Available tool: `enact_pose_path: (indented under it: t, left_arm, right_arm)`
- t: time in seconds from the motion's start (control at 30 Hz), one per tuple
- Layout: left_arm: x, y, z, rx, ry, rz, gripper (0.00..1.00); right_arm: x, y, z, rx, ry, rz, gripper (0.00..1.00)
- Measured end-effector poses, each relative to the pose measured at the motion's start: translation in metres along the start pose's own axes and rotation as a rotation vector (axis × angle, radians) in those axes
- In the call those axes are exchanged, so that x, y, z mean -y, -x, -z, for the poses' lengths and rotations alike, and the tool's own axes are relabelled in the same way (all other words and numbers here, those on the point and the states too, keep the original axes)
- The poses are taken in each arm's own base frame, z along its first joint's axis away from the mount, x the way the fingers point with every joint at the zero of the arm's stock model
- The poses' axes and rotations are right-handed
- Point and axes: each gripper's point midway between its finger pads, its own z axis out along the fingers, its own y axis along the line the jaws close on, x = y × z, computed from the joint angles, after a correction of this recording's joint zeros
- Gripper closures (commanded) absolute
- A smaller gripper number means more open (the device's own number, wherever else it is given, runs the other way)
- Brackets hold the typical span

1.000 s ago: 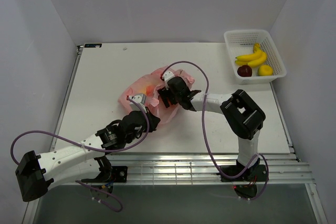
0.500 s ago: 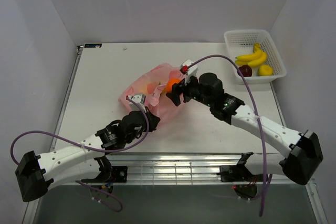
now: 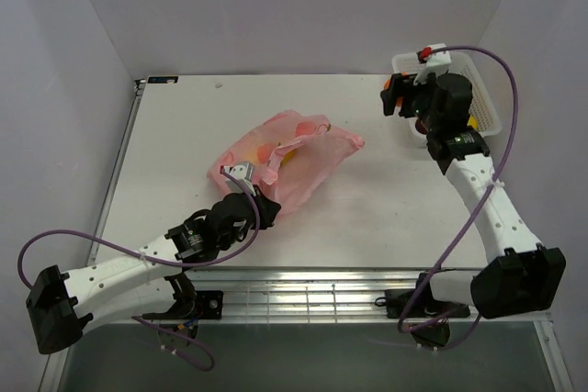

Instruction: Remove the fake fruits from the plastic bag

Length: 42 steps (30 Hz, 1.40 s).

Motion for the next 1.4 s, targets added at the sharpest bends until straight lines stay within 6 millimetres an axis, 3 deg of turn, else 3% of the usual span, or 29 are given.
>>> enact_pose_path:
  t: [0.13,0.23,0.33,0.4,0.43,0.53,0.6,0.83,0.93,1.03,1.1,1.2,1.27,1.33,1.4]
  left_arm:
    - [0.001,0.002,0.002,0.006,-0.008,-0.007,1.00]
    - [0.002,0.004,0.003,0.011,-0.013,-0.012,1.00]
    - [0.002,0.005,0.004,0.014,-0.015,-0.015,1.00]
    - [0.002,0.005,0.004,0.015,-0.016,-0.017,1.00]
    - [0.002,0.005,0.004,0.015,-0.016,-0.017,1.00]
    - [0.002,0.005,0.004,0.014,-0.017,-0.020,1.00]
    - [0.003,0.005,0.004,0.013,-0.020,-0.020,1.00]
    - [0.006,0.006,0.005,0.015,-0.037,-0.026,1.00]
    - [0.006,0.006,0.005,0.012,-0.040,-0.026,1.00]
    - [0.007,0.006,0.005,0.012,-0.044,-0.024,1.00]
    - [0.009,0.006,0.005,0.014,-0.050,-0.022,1.00]
    - [0.010,0.008,0.005,0.019,-0.057,-0.020,1.00]
    - [0.011,0.008,0.005,0.020,-0.058,-0.023,1.00]
    - [0.011,0.008,0.005,0.020,-0.058,-0.024,1.00]
    - [0.011,0.008,0.005,0.021,-0.059,-0.025,1.00]
  right_arm:
    - [0.097,-0.019,-0.035,-0.081,-0.208,-0.049,0.65]
    - [0.170,-0.051,-0.057,-0.158,-0.344,-0.108,0.62]
    - [0.223,-0.091,-0.065,-0.241,-0.447,-0.154,0.56]
    - [0.240,-0.112,-0.069,-0.289,-0.478,-0.173,0.51]
    - [0.248,-0.121,-0.072,-0.309,-0.488,-0.182,0.34]
    - [0.268,-0.141,-0.078,-0.343,-0.520,-0.202,0.01]
    - [0.277,-0.147,-0.083,-0.351,-0.524,-0.214,0.10]
    - [0.280,-0.134,-0.091,-0.324,-0.454,-0.231,0.10]
    - [0.258,-0.119,-0.086,-0.305,-0.372,-0.235,0.10]
    - [0.201,-0.092,-0.065,-0.273,-0.259,-0.214,0.10]
    - [0.136,-0.065,-0.046,-0.218,-0.150,-0.158,0.10]
    - [0.000,-0.025,-0.005,-0.101,0.146,-0.046,0.10]
    - [-0.084,-0.002,0.039,-0.007,0.380,0.013,0.10]
    - [-0.134,0.010,0.082,0.071,0.542,0.045,0.10]
    - [-0.167,0.011,0.114,0.107,0.655,0.061,0.10]
